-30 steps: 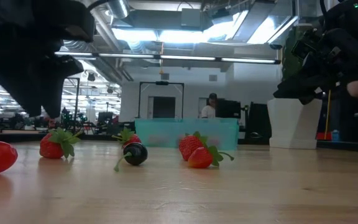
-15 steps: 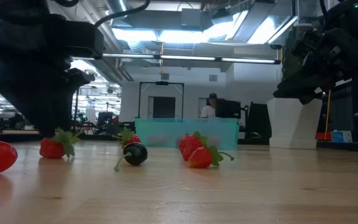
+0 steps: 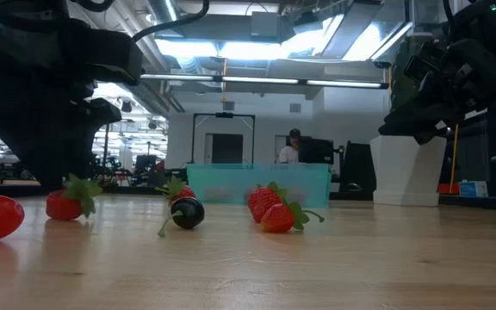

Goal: Pick and placing Produce into tupperware
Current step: Put the red strawberry into the light blue bin

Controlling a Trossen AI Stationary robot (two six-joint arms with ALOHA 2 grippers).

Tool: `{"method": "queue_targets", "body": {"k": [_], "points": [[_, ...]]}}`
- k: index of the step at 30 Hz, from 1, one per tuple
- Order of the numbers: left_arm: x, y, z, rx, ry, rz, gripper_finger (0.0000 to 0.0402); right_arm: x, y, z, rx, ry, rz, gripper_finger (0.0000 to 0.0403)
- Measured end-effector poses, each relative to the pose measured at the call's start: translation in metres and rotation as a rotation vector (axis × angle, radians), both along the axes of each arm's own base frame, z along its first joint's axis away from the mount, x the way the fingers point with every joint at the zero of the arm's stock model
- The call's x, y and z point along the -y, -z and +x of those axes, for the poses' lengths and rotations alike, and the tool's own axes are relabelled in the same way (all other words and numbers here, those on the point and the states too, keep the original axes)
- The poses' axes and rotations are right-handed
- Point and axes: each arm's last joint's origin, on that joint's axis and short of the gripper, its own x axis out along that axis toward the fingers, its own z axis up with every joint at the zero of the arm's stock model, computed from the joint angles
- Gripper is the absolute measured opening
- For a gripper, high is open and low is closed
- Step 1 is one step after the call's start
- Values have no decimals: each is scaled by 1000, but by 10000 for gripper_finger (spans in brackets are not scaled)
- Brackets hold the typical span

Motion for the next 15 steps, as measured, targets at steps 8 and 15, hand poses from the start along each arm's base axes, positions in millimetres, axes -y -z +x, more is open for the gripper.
{"method": "queue_targets", "body": {"k": [8, 15], "points": [[2, 12, 5, -17, 2, 1, 165, 0, 0, 0, 0, 0, 0, 154], [5, 32, 8, -102, 15, 16, 165, 0, 0, 0, 0, 0, 1, 154]]}}
